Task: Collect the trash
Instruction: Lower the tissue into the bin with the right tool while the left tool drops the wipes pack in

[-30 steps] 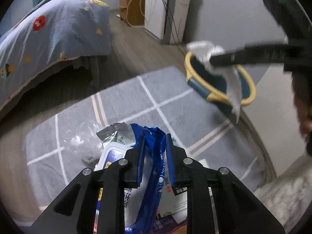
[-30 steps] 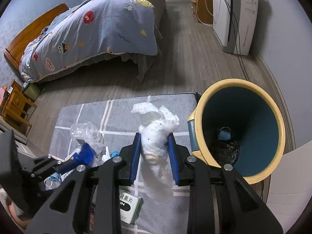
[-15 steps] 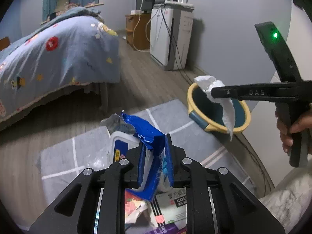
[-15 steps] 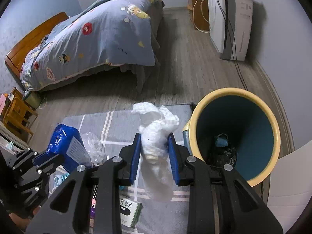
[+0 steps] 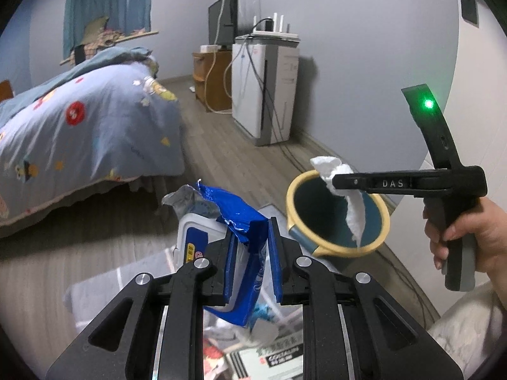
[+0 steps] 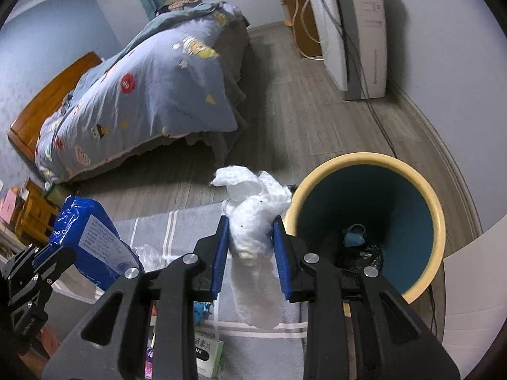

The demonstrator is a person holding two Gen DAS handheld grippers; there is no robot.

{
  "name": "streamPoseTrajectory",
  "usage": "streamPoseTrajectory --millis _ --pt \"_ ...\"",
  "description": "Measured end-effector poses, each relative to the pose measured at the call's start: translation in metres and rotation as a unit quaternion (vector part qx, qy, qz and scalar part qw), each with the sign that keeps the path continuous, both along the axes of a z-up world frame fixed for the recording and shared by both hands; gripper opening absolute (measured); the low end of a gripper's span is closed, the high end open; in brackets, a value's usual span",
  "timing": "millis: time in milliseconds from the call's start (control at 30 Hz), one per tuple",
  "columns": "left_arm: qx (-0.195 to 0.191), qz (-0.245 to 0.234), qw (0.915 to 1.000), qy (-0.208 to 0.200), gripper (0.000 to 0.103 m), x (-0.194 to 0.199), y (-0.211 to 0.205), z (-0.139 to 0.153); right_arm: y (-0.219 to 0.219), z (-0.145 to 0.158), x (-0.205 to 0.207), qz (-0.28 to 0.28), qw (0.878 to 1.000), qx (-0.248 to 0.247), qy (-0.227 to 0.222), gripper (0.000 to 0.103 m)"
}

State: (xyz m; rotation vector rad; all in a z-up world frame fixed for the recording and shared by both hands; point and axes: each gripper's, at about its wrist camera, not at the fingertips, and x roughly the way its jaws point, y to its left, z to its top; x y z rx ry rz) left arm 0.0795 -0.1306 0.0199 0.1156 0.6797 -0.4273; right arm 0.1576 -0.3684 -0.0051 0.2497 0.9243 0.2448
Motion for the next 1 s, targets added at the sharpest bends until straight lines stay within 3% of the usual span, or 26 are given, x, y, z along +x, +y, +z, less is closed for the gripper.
streamPoseTrajectory --millis 300,600,800,1000 --pt "0.001 -0.044 0.999 -0.003 0.02 0.025 -0.053 0.001 -0.064 -0.002 0.012 -0.075 0.997 0.001 -0.002 0.027" --pt "-0.008 -0.089 0.996 0.009 0.02 0.056 -0.109 -0.007 -0.121 -0.04 0.028 -0.142 0.989 -0.011 0.041 0.027" --pt "-0.021 -0.11 0.9934 0.027 0.02 0.081 -0.143 -0.021 -0.141 -0.066 0.033 -0.158 0.985 -0.003 0.072 0.027" --pt "-0.033 -0.125 0.9909 0.038 0.02 0.097 -0.166 -0.041 -0.148 -0.076 0.038 -0.16 0.984 -0.003 0.072 0.027"
